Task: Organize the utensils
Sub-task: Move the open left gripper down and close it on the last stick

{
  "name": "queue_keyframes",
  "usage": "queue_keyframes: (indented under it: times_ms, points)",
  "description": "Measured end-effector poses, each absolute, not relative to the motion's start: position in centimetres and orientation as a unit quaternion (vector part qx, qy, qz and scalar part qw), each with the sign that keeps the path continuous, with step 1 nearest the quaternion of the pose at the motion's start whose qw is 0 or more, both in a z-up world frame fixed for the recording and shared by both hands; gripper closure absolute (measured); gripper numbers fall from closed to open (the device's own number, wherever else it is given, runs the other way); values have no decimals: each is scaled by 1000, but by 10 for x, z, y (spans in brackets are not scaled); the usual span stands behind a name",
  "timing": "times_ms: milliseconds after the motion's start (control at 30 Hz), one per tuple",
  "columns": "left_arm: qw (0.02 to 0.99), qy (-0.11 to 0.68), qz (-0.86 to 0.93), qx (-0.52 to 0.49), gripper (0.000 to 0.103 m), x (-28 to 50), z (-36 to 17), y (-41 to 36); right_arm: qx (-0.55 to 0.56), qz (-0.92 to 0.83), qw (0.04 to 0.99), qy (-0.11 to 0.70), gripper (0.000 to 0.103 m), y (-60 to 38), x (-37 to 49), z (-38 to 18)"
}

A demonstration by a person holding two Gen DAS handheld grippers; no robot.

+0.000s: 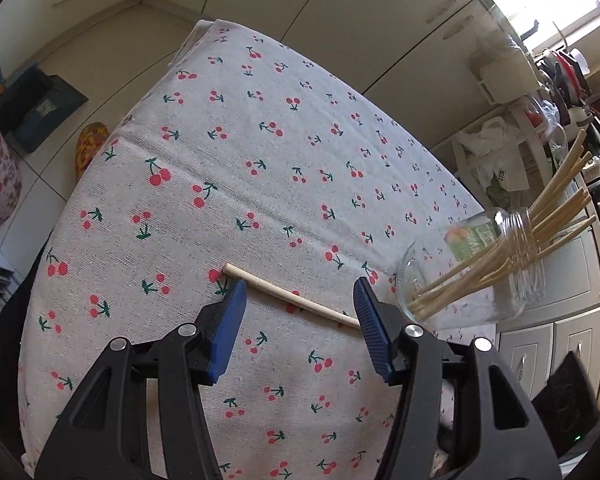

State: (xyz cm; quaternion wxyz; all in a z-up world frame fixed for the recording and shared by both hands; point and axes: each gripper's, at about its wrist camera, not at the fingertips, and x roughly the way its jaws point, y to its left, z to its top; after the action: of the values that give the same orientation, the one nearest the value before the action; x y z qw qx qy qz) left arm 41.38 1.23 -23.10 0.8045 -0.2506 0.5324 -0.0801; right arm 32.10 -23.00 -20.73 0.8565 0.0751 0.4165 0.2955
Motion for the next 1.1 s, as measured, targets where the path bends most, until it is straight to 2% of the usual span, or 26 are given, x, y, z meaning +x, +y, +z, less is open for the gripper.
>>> queue_keyframes:
  times_ms: [233, 400, 567, 633, 700, 767, 933, 1100]
  points:
    - [797, 539, -83, -259, 49, 416, -231, 8, 74, 300, 833, 458, 42, -233, 355, -231]
    - [796, 545, -84, -251, 49, 423, -232, 7, 91, 392, 779, 480, 42, -211, 329, -225]
    - [809, 561, -71, -163, 49, 429, -226, -10, 142, 417, 769, 463, 38, -209, 291, -217]
    - [813, 568, -59, -118, 49, 432, -225, -22, 146, 394, 792, 443, 38, -209, 279, -214]
    - [809, 574, -49, -116, 49, 434, -224, -26, 132, 350, 830, 414, 32, -217, 281, -209]
    - [798, 582, -47, -145, 49, 436, -224, -25, 134, 338, 832, 419, 32, -225, 295, -213]
    - [787, 593, -34, -165, 49, 438, -224, -22, 163, 373, 773, 487, 32, -208, 321, -240]
    - [782, 606, -23, -141, 49, 442, -223, -29, 186, 456, 731, 471, 32, -185, 280, -229]
